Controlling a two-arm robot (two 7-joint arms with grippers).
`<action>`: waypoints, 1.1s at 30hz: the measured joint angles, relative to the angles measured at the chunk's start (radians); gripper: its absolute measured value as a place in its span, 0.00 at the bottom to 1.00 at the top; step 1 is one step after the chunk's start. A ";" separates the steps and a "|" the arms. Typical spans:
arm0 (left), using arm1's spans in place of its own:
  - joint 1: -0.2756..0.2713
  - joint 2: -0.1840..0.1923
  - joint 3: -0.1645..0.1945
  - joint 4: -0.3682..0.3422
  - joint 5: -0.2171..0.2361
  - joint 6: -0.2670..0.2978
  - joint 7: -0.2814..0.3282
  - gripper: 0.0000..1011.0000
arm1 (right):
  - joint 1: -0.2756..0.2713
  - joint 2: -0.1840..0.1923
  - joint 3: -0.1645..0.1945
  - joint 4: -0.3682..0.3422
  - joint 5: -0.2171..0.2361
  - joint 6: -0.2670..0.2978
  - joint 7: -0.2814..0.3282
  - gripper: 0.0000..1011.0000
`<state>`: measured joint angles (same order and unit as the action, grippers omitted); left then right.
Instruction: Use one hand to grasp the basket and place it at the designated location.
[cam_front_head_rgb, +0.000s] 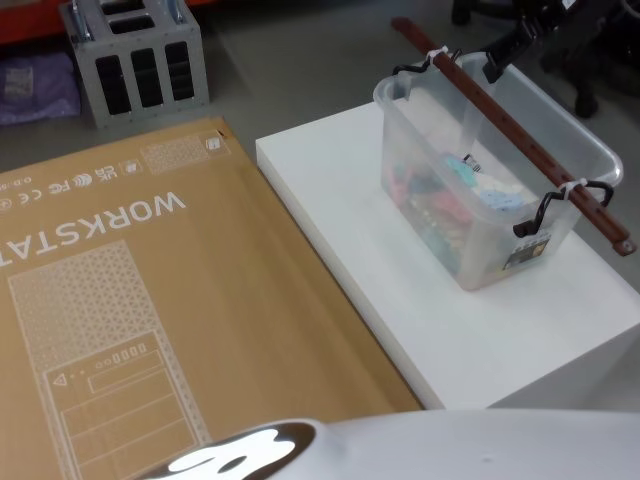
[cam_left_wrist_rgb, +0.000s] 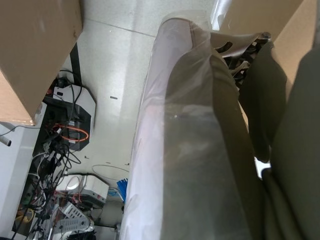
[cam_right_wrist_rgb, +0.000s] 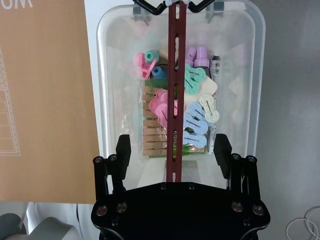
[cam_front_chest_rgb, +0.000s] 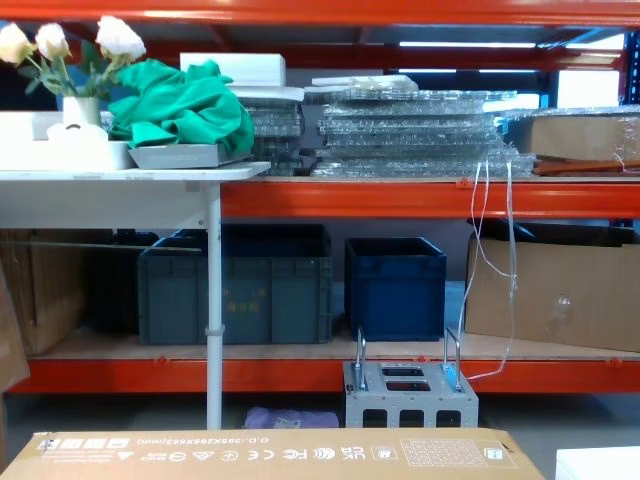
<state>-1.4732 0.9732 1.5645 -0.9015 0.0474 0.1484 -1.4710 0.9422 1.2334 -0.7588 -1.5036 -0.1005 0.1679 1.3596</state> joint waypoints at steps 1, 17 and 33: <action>0.000 0.000 0.000 0.000 0.000 0.000 0.000 0.00 | 0.000 0.000 0.000 0.000 0.000 0.000 0.000 0.99; 0.000 0.000 0.000 0.000 0.000 0.000 0.000 0.00 | 0.000 0.000 0.000 0.000 0.000 0.000 0.000 0.99; 0.000 0.000 0.000 0.000 0.000 0.000 0.000 0.00 | -0.005 -0.020 0.007 0.028 -0.024 -0.004 0.008 0.99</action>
<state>-1.4732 0.9732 1.5646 -0.9016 0.0474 0.1484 -1.4711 0.9375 1.2132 -0.7521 -1.4759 -0.1243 0.1643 1.3676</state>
